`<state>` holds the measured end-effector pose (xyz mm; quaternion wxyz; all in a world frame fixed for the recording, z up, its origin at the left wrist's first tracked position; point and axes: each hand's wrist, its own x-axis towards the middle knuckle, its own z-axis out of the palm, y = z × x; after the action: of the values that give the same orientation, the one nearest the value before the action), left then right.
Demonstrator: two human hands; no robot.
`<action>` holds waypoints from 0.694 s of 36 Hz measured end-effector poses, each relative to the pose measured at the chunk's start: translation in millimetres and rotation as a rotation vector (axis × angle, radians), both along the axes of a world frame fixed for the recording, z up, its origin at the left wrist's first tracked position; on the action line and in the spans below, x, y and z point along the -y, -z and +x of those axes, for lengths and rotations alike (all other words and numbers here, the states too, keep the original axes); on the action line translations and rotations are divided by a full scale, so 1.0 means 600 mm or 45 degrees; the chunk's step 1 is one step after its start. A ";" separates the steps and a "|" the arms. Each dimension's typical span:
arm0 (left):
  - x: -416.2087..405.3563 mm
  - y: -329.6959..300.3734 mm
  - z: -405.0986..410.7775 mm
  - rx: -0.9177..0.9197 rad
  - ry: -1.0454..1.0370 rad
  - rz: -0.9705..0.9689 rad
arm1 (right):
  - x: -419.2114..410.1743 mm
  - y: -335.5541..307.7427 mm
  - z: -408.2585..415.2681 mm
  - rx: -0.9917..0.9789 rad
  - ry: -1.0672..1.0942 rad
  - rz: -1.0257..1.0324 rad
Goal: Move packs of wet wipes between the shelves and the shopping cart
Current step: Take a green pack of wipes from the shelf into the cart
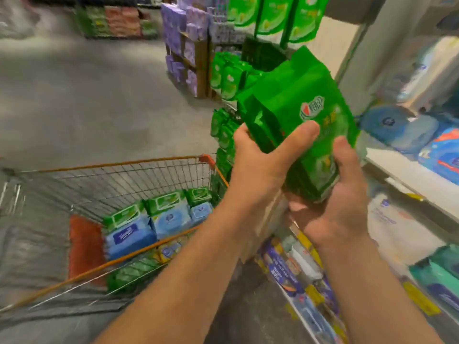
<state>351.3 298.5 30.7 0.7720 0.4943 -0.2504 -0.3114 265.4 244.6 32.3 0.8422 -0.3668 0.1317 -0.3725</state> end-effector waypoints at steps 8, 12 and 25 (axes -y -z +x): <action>-0.141 0.040 0.261 -0.017 -0.091 0.179 | -0.019 0.056 0.163 -0.285 -0.240 -0.088; -0.197 0.088 0.348 -0.021 0.028 0.285 | -0.031 0.094 0.250 -0.433 -0.395 -0.110; -0.291 0.240 0.477 -0.215 0.172 0.561 | -0.054 0.238 0.415 -0.907 -0.625 -0.219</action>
<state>637.3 473.0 -113.2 0.6411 0.6051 -0.1435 -0.4497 514.2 276.8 -110.4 0.7742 -0.5616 0.2912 -0.0211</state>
